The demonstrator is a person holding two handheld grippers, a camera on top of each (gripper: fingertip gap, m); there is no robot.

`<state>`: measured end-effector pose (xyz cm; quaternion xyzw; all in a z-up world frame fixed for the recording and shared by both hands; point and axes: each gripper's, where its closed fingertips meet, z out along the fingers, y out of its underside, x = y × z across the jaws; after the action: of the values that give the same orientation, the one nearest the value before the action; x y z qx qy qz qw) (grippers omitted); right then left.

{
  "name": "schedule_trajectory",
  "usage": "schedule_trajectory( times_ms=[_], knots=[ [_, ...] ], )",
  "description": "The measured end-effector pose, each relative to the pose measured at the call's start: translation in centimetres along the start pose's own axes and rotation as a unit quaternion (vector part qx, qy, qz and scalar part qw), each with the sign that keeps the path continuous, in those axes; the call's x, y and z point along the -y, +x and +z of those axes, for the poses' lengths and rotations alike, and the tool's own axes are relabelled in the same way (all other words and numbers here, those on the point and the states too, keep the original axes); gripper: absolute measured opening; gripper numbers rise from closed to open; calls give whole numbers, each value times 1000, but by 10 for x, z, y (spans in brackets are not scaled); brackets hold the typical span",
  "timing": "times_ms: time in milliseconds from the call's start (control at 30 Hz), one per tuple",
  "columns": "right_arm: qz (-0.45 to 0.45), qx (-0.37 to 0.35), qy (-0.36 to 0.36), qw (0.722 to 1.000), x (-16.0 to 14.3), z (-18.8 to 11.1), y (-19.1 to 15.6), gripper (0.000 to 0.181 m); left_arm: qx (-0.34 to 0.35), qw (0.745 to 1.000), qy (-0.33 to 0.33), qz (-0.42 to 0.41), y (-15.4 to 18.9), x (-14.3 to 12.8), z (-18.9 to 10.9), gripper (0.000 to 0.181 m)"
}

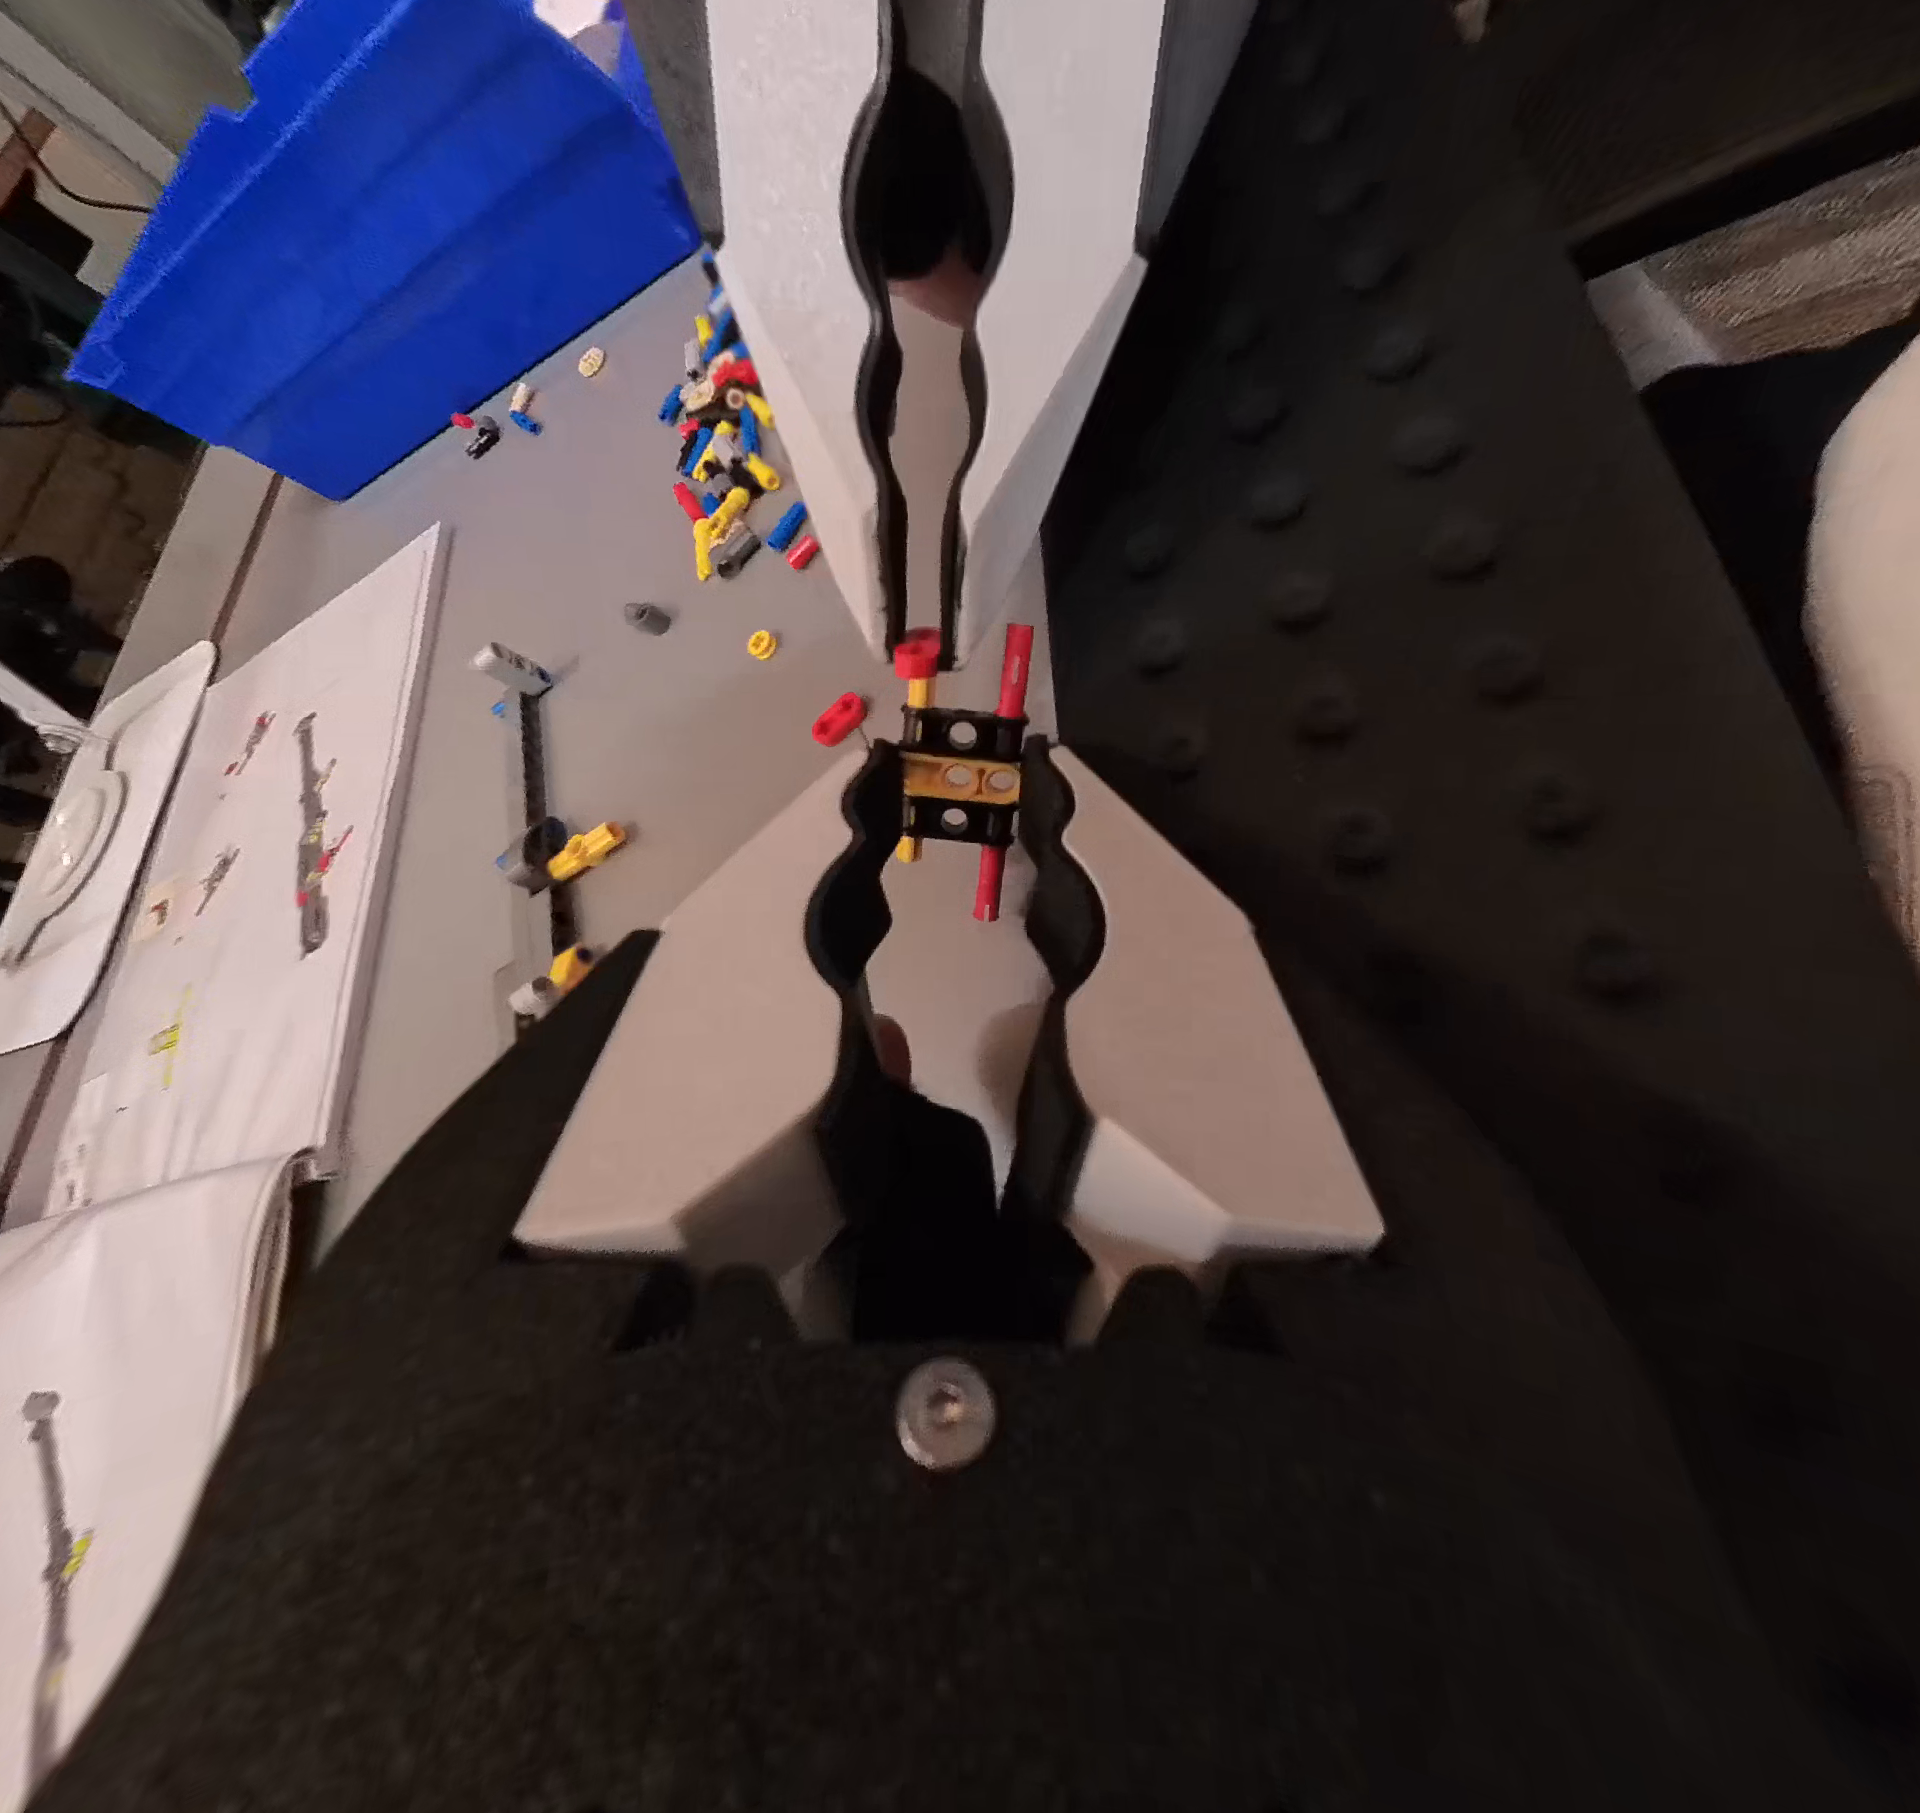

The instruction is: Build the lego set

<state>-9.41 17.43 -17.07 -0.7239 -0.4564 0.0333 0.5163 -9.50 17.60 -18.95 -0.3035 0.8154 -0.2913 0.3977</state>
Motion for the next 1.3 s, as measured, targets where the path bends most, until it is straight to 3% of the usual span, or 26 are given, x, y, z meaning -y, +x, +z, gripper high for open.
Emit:
schedule_trajectory(
  times_ms=[267,633,1000,1300],
  knots=[
    [126,40,139,981,39,-10,18,7,-56,980,125,-143,-14,29,-24,21],
    [193,48,263,944,78,-18,34,6,-119,930,246,-247,-27,56,-52,21],
    [194,68,250,946,78,-5,28,6,-117,937,229,-236,-23,52,-48,21],
    [167,44,182,968,60,3,25,7,-34,976,148,-153,-23,33,-30,22]
  ],
)
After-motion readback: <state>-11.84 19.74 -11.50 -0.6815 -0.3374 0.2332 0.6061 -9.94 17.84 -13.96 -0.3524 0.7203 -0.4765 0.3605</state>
